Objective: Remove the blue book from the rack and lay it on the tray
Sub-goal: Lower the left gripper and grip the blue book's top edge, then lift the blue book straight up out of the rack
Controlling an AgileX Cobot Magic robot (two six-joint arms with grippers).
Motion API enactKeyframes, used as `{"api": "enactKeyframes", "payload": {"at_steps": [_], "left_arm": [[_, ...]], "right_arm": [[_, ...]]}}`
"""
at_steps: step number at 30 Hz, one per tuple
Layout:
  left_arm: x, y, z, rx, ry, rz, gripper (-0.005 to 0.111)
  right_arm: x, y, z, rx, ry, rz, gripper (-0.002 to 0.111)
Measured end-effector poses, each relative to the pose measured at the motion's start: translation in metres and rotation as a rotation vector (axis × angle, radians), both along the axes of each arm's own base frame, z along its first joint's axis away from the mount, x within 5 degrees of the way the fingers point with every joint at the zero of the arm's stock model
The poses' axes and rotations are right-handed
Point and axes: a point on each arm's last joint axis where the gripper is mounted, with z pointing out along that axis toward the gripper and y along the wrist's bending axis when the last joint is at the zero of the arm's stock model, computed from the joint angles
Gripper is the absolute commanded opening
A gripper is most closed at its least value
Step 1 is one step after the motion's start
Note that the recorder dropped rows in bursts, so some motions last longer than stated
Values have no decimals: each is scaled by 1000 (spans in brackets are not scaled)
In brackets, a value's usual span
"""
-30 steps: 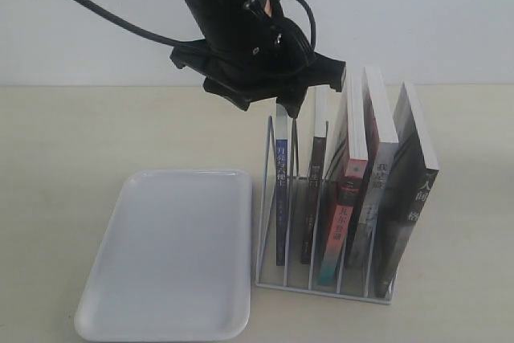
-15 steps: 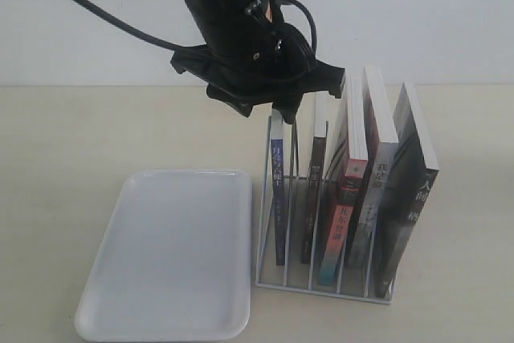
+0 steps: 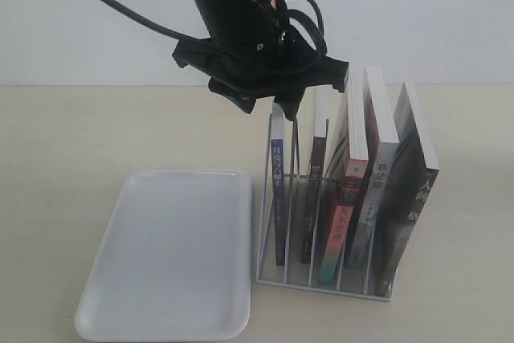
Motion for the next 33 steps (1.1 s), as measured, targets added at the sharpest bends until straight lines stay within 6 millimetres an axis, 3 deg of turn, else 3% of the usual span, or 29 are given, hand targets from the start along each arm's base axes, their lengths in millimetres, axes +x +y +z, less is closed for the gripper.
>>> {"api": "enactKeyframes", "payload": {"at_steps": [7,13,21,33], "left_arm": [[-2,-1,-1,-6,25,0,33],[-2,-3,-5,-11,44,2,5],[-2,-3,-2,-11,46,4,4],[-3,-1,32,-25,43,20,4]], "right_arm": [[0,0,0,0,0,0,0],[0,0,0,0,0,0,0],[0,0,0,0,0,0,0],[0,0,0,0,0,0,0]]}}
